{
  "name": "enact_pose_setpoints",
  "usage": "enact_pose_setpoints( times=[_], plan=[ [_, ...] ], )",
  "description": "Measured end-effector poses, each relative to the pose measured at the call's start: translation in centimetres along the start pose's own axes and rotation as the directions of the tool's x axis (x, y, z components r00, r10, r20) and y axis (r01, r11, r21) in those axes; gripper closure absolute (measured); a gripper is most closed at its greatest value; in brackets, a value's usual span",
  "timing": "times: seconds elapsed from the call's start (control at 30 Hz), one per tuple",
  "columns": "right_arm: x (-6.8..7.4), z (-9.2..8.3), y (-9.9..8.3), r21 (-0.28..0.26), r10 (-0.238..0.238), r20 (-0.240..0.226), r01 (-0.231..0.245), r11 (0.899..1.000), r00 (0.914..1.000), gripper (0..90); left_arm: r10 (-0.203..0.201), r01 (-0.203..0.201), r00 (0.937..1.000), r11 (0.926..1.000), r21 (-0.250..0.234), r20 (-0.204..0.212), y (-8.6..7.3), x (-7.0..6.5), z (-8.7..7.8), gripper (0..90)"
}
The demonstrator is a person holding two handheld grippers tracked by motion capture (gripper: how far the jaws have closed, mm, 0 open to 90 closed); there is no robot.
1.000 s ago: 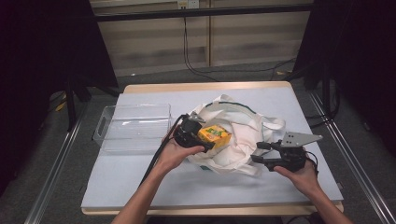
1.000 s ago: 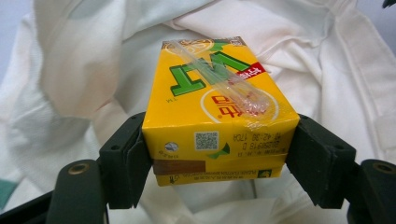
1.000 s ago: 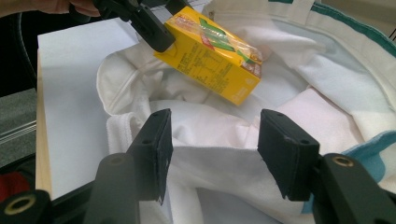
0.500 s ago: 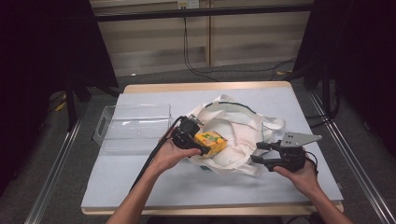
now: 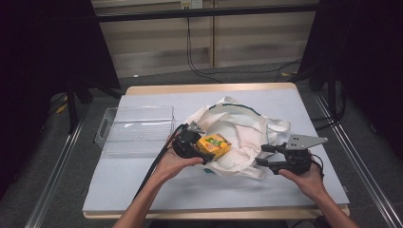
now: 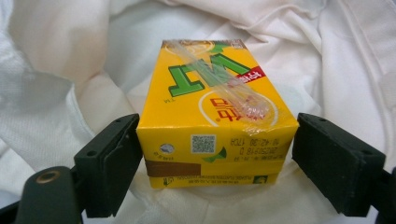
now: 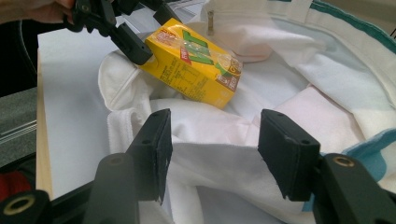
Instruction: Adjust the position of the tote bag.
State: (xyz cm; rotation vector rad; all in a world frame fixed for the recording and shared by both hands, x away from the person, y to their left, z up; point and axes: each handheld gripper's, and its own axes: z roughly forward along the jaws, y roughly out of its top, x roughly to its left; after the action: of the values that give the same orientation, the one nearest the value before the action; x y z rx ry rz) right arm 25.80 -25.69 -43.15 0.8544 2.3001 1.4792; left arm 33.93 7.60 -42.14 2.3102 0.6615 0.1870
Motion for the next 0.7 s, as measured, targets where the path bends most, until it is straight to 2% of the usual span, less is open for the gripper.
enact_pose_setpoints(
  times=[0.13,0.17,0.27,0.33,0.37,0.4,0.43,0.5,0.53,0.57,0.6,0.7],
  plan=[
    [0.0,0.1,0.0,0.001,-0.004,-0.003,0.004,1.000,1.0000,44.8,0.032,-0.035,0.9984,0.9967,-0.074,-0.046,-0.8,-0.5,0.1,13.1],
    [0.1,0.1,0.0,0.000,-0.005,-0.004,0.005,1.000,1.0000,44.8,0.041,-0.046,0.9981,0.9935,-0.104,-0.045,-1.1,-0.5,0.2,13.1],
    [0.0,0.1,0.0,0.000,-0.002,-0.003,0.002,1.000,1.0000,44.8,0.045,-0.052,0.9976,0.9879,-0.146,-0.053,-1.7,-0.5,0.5,13.9],
    [0.0,0.1,0.0,-0.001,-0.002,-0.003,0.002,1.000,1.0000,44.8,0.059,-0.070,0.9953,0.9847,-0.160,-0.077,-2.0,-0.5,0.7,15.5],
    [0.0,0.1,0.0,-0.002,-0.002,-0.003,0.002,1.000,1.0000,44.8,0.057,-0.068,0.9960,0.9843,-0.163,-0.068,-2.0,-0.6,0.9,15.6],
    [0.0,0.1,0.0,-0.002,-0.001,-0.003,0.001,1.000,1.0000,44.8,0.063,-0.075,0.9946,0.9834,-0.165,-0.082,-2.1,-0.6,1.0,15.9],
    [0.0,0.1,0.0,-0.003,-0.003,-0.005,0.003,1.000,1.0000,44.8,0.063,-0.078,0.9946,0.9798,-0.184,-0.082,-2.2,-0.7,1.2,16.2],
    [0.0,0.1,0.0,-0.003,-0.005,-0.005,0.005,1.000,1.0000,44.7,0.074,-0.093,0.9911,0.9799,-0.176,-0.110,-2.3,-0.8,1.4,20.0],
    [0.1,0.0,0.0,-0.004,-0.003,-0.004,0.003,1.000,1.0000,44.7,0.070,-0.088,0.9919,0.9795,-0.181,-0.106,-2.4,-1.0,1.5,25.2],
    [0.1,0.0,0.0,-0.004,-0.002,-0.003,0.002,1.000,1.0000,44.7,0.070,-0.088,0.9922,0.9788,-0.185,-0.103,-2.4,-0.9,1.6,26.5],
    [0.1,0.0,0.0,-0.006,-0.001,-0.004,0.001,1.000,1.0000,44.7,0.073,-0.093,0.9911,0.9789,-0.182,-0.111,-2.4,-0.9,1.6,26.9],
    [0.1,0.0,0.0,-0.012,0.004,0.000,-0.004,1.000,1.0000,44.7,0.048,-0.065,0.9947,0.9771,-0.202,-0.091,-2.3,-0.7,1.7,27.4]
  ],
)
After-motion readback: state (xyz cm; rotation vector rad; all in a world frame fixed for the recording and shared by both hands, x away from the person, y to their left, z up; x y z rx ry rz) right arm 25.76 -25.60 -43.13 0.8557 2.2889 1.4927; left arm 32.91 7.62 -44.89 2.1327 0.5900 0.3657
